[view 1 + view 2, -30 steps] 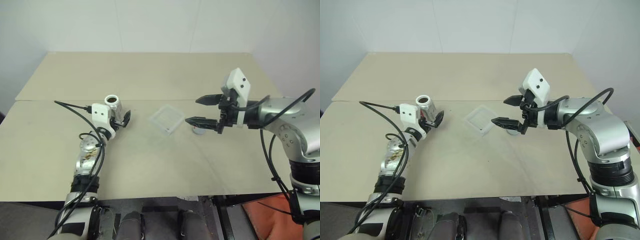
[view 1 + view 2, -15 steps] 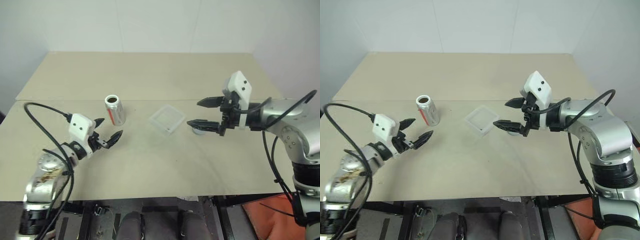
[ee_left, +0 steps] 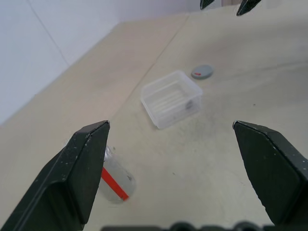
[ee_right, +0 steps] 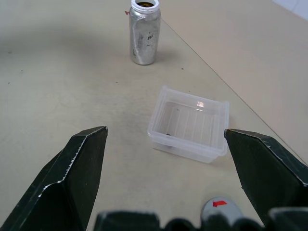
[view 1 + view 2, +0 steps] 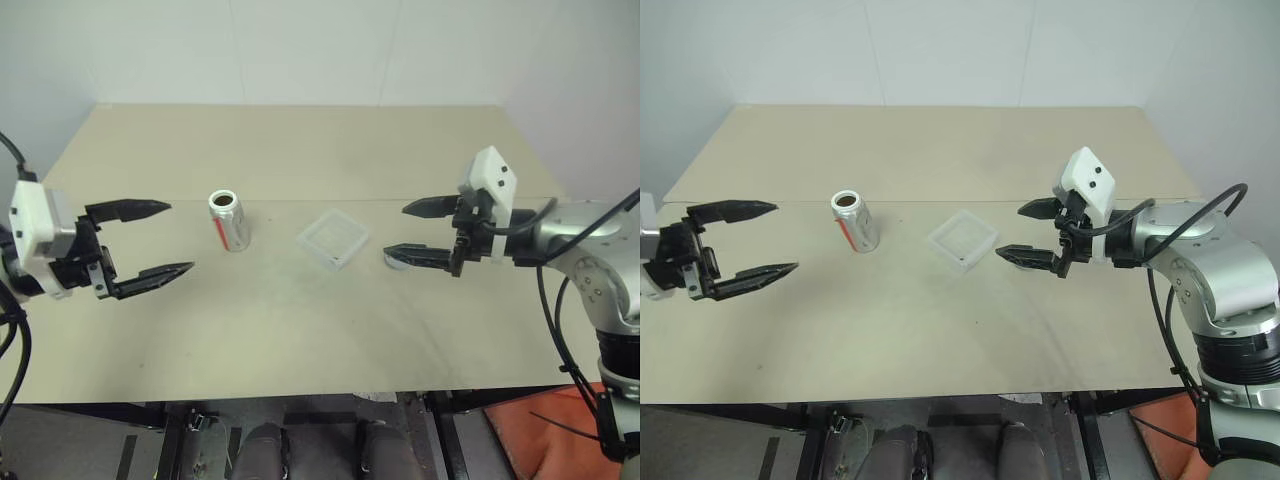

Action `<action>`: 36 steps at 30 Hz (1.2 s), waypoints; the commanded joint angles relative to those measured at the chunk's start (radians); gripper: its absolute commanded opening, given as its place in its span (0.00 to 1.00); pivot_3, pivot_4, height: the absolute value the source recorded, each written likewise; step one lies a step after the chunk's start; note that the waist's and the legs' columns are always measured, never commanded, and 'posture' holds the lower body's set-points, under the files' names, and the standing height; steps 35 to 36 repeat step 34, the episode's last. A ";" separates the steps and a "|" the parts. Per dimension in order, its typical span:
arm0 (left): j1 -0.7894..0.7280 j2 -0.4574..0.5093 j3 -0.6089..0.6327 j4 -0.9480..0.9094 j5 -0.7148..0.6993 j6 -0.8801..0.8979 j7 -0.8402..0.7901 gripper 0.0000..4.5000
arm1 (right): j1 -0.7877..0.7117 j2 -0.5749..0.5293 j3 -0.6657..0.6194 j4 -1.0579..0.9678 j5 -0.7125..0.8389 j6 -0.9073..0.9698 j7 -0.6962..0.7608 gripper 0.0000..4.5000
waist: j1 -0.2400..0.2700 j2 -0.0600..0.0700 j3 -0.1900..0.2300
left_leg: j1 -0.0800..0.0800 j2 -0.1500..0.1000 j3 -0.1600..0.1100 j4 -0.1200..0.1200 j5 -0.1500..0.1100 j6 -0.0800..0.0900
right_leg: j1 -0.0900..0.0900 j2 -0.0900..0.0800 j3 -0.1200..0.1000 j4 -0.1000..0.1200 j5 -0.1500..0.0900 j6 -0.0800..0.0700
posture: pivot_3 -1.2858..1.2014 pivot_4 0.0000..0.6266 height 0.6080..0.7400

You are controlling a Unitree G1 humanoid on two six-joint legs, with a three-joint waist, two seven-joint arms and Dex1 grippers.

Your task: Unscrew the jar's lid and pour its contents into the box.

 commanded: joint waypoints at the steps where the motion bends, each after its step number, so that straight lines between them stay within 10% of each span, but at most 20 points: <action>1: -0.009 -0.012 -0.004 -0.017 -0.020 -0.015 -0.001 0.99 | -0.016 -0.024 -0.039 -0.021 0.003 -0.023 0.007 1.00 | 0.000 0.000 0.000 | 0.000 0.000 0.000 0.000 0.000 0.000 | 0.000 0.000 0.000 0.000 0.000 0.000 | 0.52 0.24 1.00; 36: 0.090 -0.027 0.044 -0.072 -0.094 0.001 -0.016 0.99 | 0.056 -0.051 -0.061 -0.083 0.040 -0.018 0.006 1.00 | -0.001 0.000 0.000 | 0.000 0.000 0.000 0.000 0.000 0.000 | 0.000 0.000 0.000 0.000 0.000 0.000 | 0.52 0.24 1.00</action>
